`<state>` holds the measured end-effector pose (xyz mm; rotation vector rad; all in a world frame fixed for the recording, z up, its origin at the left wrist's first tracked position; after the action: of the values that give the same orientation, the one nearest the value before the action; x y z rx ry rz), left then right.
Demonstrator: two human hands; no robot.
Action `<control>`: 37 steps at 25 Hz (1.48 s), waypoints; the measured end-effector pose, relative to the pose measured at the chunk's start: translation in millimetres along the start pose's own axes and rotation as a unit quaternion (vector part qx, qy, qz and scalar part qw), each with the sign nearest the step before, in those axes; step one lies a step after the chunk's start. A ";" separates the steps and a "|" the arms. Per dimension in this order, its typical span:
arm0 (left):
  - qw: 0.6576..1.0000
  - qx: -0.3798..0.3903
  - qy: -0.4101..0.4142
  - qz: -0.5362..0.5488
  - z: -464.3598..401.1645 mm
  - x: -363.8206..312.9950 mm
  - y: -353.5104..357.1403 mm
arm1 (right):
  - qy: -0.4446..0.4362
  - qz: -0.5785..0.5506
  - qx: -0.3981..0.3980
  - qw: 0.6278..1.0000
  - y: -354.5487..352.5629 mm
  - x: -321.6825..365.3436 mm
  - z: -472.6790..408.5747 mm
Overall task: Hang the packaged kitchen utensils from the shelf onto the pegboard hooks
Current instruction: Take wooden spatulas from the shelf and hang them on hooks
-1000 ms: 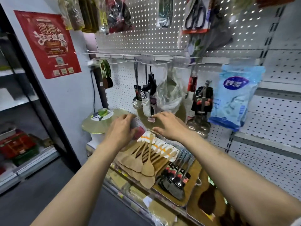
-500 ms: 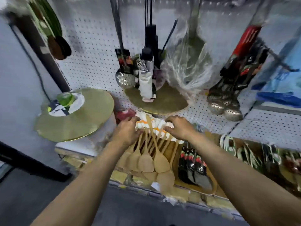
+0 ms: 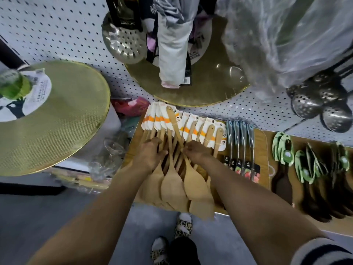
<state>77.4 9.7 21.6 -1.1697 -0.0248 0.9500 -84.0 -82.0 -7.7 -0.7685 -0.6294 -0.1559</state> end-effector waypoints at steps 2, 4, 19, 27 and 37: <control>1.000 0.010 -0.005 0.006 -12.7 3.8 12.0 | 0.016 -0.012 0.007 1.000 7.0 -2.2 -17.0; 1.000 0.021 -0.009 0.003 -20.3 4.3 21.1 | 0.035 -0.051 -0.010 0.998 12.7 -6.7 -27.7; 0.991 -0.024 -0.120 -0.057 -38.2 -36.0 61.2 | 0.095 -0.405 -0.165 0.894 2.9 -74.3 27.7; 0.985 0.030 -0.166 0.046 -36.4 -30.5 63.4 | 0.101 -0.412 -0.176 0.888 7.1 -86.4 40.9; 0.957 0.127 -0.152 0.213 41.9 -17.8 78.9 | 0.100 -0.438 -0.238 0.861 7.0 -101.7 119.1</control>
<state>-2.4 35.4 -14.2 -0.7930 0.1046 1.4652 -219.9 -4.0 -6.1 -0.8724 -0.7126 -1.2569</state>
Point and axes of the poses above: each hand's wrist, its own z-axis away from the middle knuckle, its own y-axis out of the palm, x = y × z, the point moved 2 cm from there along -z, towards the middle knuckle, and after that the axes turned 11 degrees about -y, right-handed, at the moved point
